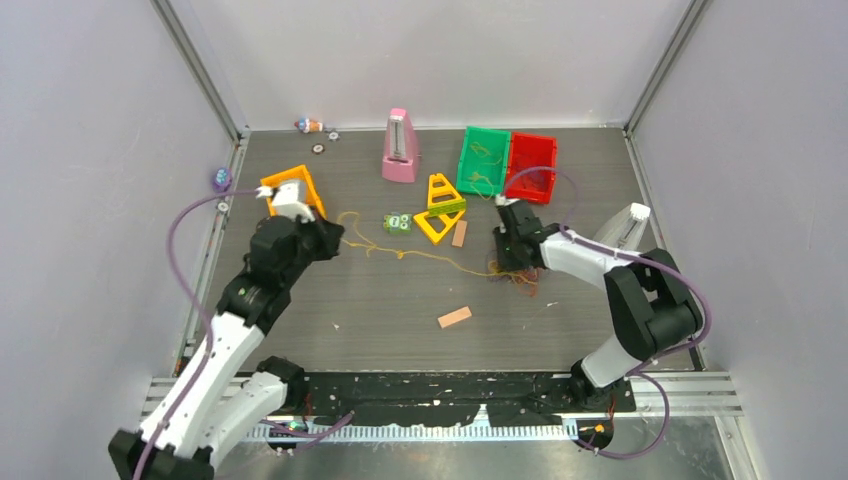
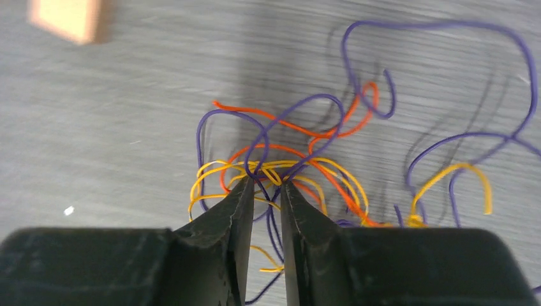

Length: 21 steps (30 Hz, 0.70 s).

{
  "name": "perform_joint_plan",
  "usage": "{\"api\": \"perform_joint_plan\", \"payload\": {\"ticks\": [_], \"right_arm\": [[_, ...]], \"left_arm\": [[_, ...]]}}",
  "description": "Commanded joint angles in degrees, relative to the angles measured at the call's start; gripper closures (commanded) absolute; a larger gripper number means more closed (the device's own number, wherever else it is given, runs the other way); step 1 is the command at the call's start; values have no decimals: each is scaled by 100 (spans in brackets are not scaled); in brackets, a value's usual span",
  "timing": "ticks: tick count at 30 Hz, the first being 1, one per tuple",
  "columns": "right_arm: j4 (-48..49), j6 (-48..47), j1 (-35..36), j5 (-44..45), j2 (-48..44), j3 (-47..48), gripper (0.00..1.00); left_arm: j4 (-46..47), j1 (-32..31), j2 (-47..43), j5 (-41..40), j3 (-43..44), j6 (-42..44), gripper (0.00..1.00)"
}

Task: Untangle the cables
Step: Untie the cable.

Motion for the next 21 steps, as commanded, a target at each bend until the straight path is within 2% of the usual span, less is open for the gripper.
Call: {"api": "perform_joint_plan", "payload": {"ticks": [1, 4, 6, 9, 11, 15, 21], "right_arm": [[357, 598, -853, 169, -689, -459, 74], [475, 671, -1051, 275, -1004, -643, 74], [485, 615, -1075, 203, -1117, -631, 68], [469, 369, -1073, -328, -1168, -545, 39], [468, 208, -1078, -741, -1279, -504, 29], [315, -173, -1008, -1216, -1529, -399, 23], [165, -758, -87, -1326, -1677, -191, 18]], "left_arm": [[-320, 391, -1027, -1807, -367, -758, 100], [-772, 441, -1243, -2610, -279, -956, 100], [-744, 441, -1234, -2578, -278, -922, 100], [-183, 441, -1178, -1756, -472, -823, 100], [500, 441, -1100, -792, -646, -630, 100], [841, 441, -707, 358, -597, -473, 100], [709, 441, -210, 715, -375, -401, 100]]}}
